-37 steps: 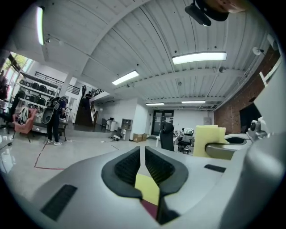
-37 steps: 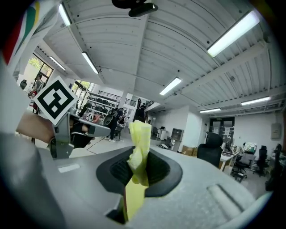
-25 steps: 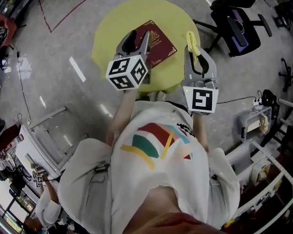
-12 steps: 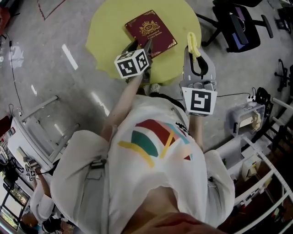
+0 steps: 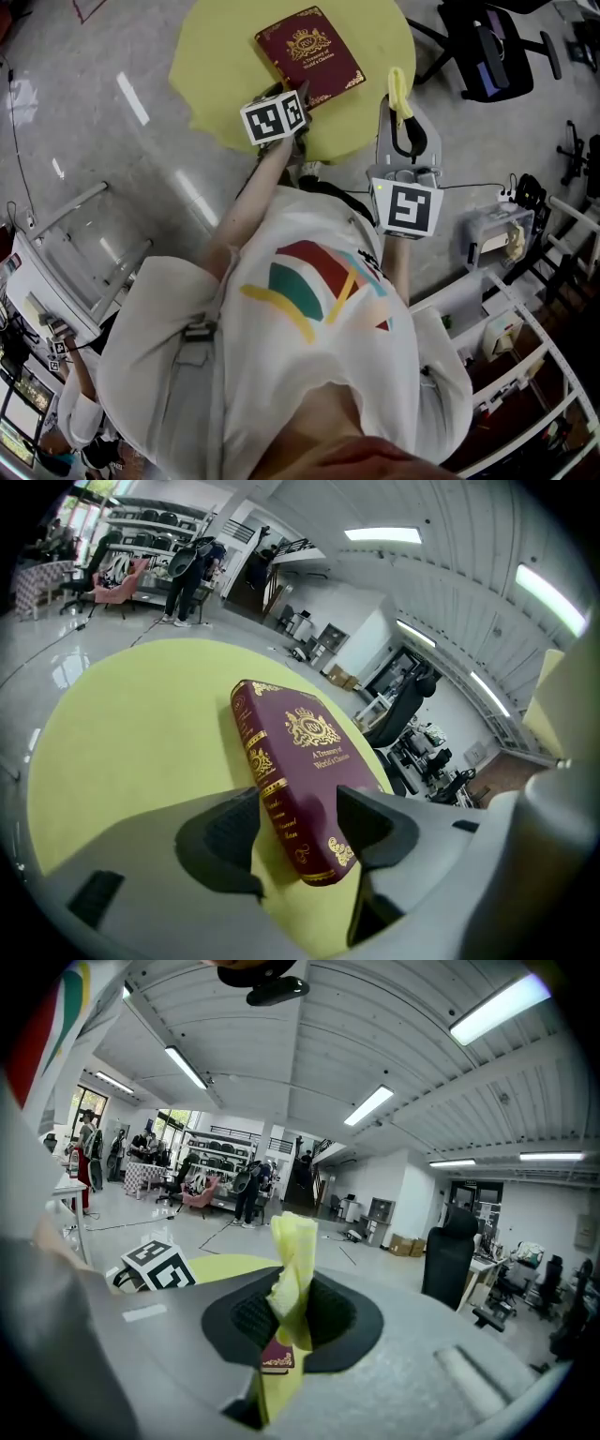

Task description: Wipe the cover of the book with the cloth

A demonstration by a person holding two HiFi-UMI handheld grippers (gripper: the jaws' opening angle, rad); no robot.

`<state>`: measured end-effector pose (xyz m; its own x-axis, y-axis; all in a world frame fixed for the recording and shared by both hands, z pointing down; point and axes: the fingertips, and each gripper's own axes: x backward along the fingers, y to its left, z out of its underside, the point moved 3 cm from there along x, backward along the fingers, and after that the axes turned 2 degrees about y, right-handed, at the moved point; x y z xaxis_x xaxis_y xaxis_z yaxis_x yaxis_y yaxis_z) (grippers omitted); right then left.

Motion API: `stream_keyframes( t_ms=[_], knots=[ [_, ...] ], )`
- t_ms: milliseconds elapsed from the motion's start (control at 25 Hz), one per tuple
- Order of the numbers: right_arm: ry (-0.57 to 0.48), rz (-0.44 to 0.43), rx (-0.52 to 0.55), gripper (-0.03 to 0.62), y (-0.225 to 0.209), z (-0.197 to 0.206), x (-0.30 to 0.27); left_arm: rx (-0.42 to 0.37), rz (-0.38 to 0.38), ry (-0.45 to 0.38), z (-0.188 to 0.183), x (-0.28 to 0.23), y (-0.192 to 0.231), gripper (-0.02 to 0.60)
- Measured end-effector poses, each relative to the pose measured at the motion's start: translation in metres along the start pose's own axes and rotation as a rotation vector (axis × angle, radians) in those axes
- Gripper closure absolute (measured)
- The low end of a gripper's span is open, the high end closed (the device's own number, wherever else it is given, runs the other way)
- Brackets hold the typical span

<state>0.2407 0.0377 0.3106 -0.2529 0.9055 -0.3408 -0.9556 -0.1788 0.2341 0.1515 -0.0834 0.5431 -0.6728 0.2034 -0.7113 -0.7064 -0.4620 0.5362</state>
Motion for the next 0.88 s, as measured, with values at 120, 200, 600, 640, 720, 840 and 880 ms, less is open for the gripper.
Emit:
stream_keyframes(
  t_ms=[120,200,600,640,720,840,880],
  knots=[
    [0.017,0.001,-0.001,0.565,0.002,0.003,0.0,0.051,0.015,0.034,0.006,-0.005,0.003,0.341],
    [0.025,0.002,-0.004,0.565,0.003,0.004,-0.001,0.071,0.018,0.046,0.008,-0.007,0.004,0.341],
    [0.049,-0.052,0.006,0.565,0.018,0.006,-0.004,0.121,0.063,0.055,0.01,-0.008,0.002,0.367],
    [0.053,-0.056,0.009,0.565,0.019,0.006,-0.006,0.119,0.063,0.051,0.009,-0.008,0.002,0.367],
    [0.059,-0.067,0.023,0.565,0.021,0.008,-0.011,0.116,0.065,0.046,0.01,-0.009,0.003,0.367],
    [0.063,-0.091,0.052,0.565,0.021,0.008,-0.021,0.119,0.068,0.041,0.01,-0.01,0.003,0.368],
    [0.064,-0.1,0.065,0.565,0.021,0.009,-0.025,0.119,0.069,0.039,0.01,-0.011,0.003,0.368]
  ],
)
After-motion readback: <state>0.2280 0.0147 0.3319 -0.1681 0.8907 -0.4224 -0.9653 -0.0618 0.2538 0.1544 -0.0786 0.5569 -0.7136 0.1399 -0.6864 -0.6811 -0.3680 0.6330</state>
